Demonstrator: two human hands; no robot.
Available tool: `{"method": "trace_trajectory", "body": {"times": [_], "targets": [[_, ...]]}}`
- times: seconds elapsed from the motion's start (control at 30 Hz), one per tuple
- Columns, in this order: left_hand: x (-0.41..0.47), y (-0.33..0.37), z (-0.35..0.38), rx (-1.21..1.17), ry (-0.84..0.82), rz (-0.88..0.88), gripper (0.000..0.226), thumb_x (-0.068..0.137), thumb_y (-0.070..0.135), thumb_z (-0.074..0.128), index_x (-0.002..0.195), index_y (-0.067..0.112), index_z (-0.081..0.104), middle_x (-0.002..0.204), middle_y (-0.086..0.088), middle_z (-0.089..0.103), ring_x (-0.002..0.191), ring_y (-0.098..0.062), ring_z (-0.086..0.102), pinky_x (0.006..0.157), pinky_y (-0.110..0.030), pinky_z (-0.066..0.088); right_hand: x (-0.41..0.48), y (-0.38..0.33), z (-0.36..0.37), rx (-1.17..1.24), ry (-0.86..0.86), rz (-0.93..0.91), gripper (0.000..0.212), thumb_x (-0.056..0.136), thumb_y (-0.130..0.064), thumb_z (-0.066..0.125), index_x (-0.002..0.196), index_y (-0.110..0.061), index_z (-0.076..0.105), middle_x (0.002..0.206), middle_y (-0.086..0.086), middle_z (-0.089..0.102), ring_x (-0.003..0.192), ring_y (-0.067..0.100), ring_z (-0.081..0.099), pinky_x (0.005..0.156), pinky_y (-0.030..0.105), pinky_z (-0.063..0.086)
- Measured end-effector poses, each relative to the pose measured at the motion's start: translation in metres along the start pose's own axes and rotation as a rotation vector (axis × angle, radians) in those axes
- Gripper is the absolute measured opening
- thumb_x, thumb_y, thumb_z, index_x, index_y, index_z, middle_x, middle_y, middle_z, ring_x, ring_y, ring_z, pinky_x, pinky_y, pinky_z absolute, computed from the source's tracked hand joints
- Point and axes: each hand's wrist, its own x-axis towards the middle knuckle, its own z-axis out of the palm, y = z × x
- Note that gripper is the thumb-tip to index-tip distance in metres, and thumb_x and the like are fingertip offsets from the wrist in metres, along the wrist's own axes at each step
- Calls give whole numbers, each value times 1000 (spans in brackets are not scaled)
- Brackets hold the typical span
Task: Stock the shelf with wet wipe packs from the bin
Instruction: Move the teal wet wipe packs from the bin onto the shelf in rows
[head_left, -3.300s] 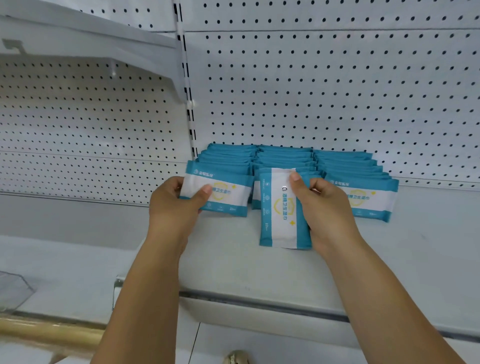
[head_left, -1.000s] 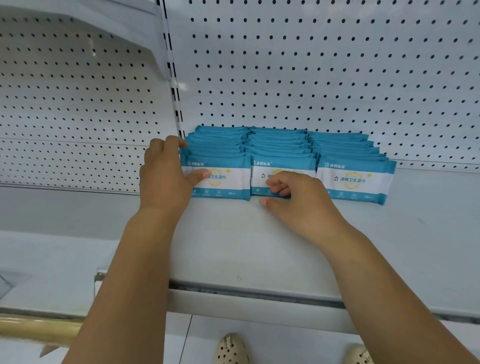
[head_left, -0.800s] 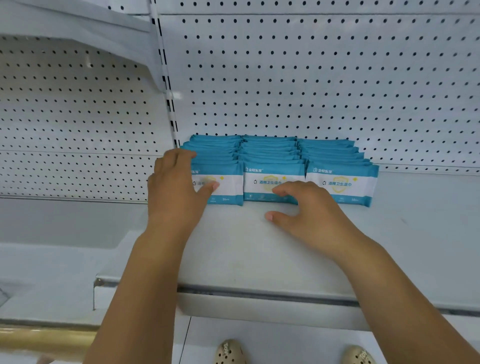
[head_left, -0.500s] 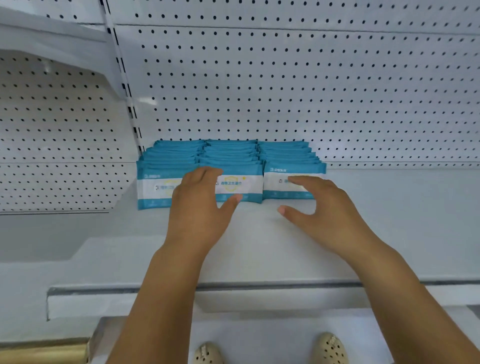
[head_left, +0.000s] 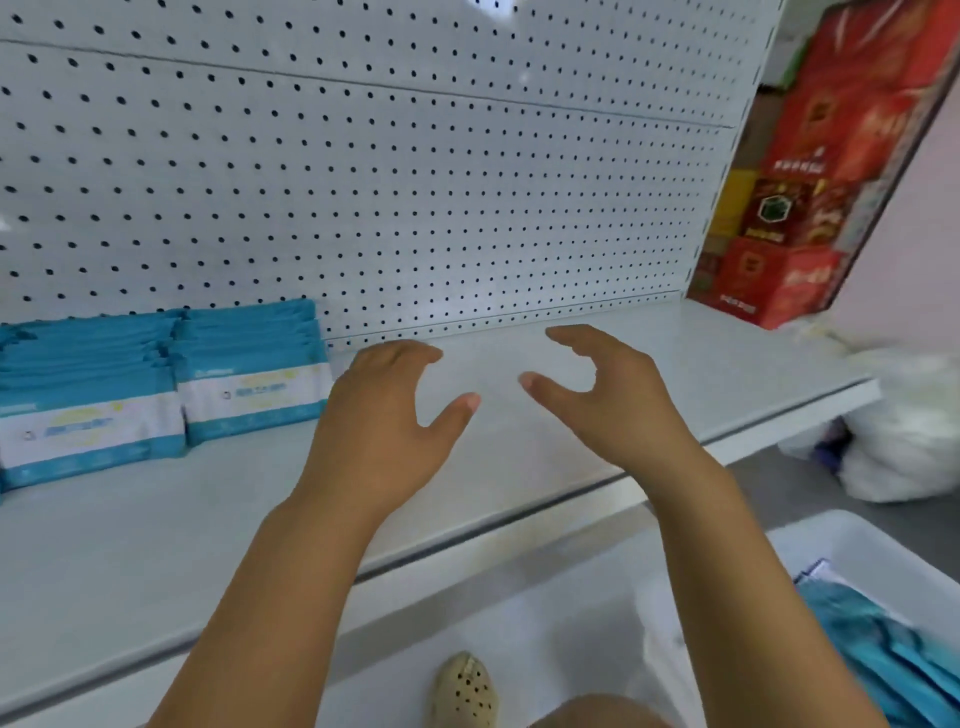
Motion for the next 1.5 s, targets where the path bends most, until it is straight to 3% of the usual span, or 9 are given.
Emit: {"method": "trace_trajectory", "body": {"times": [0.4, 0.57, 0.73, 0.83, 0.97, 1.07, 1.2, 1.37, 1.5], "targets": [[21, 134, 131, -217, -255, 150, 53, 90, 59, 58, 134, 30, 53, 139, 13, 50, 130, -6, 43, 95, -21, 33, -70, 142, -129, -281, 48, 283, 57, 86, -43, 74, 138, -29, 56, 140, -11, 56, 129, 9, 49, 101, 19, 36], [-6, 164, 178, -296, -364, 196, 45, 89, 52, 63, 125, 25, 60, 125, 13, 57, 120, -10, 50, 89, -22, 38, -114, 195, -159, -402, 5, 434, 55, 86, -42, 74, 136, -27, 58, 136, -5, 60, 126, 15, 52, 102, 29, 44], [-37, 147, 215, -165, -397, 400, 49, 86, 54, 47, 107, 16, 71, 111, 2, 71, 120, -20, 58, 110, -38, 34, -153, 243, -162, -440, -155, 568, 50, 87, -40, 75, 133, -26, 61, 135, -7, 62, 118, 14, 57, 91, 14, 36], [-44, 147, 231, -195, -418, 428, 50, 88, 50, 48, 111, 12, 70, 116, 0, 70, 123, -21, 57, 118, -41, 28, -166, 267, -162, -470, -229, 654, 48, 88, -44, 72, 132, -27, 61, 133, -9, 62, 118, 12, 56, 88, 15, 32], [-60, 146, 243, -245, -513, 345, 41, 95, 44, 59, 124, 16, 65, 128, 1, 64, 126, -18, 53, 109, -31, 34, -180, 299, -160, -440, -249, 781, 51, 85, -53, 72, 129, -29, 62, 133, -4, 60, 116, 15, 56, 84, 17, 42], [-74, 138, 251, -218, -602, 266, 46, 93, 46, 61, 131, 19, 60, 133, 2, 60, 124, -17, 52, 99, -28, 40, -191, 316, -153, -443, -293, 809, 62, 84, -56, 72, 137, -28, 56, 143, -2, 53, 129, 20, 51, 104, 29, 40], [-90, 125, 264, -144, -774, 174, 57, 95, 54, 53, 141, 20, 51, 144, 2, 53, 131, -18, 47, 106, -32, 40, -202, 329, -138, -479, -313, 830, 85, 77, -69, 70, 149, -35, 40, 147, -2, 49, 135, 22, 42, 112, 42, 40], [-100, 115, 272, -178, -870, 56, 65, 93, 60, 51, 147, 24, 44, 157, 5, 39, 142, -17, 37, 113, -39, 39, -205, 341, -132, -432, -210, 809, 67, 83, -63, 69, 139, -28, 56, 139, -3, 57, 123, 20, 54, 106, 37, 46], [-97, 116, 274, -162, -878, 42, 64, 94, 59, 51, 145, 22, 48, 154, 3, 43, 139, -20, 42, 109, -39, 41, -206, 350, -137, -388, -138, 853, 51, 89, -54, 67, 133, -28, 61, 132, -1, 62, 115, 20, 59, 99, 31, 46]]}}
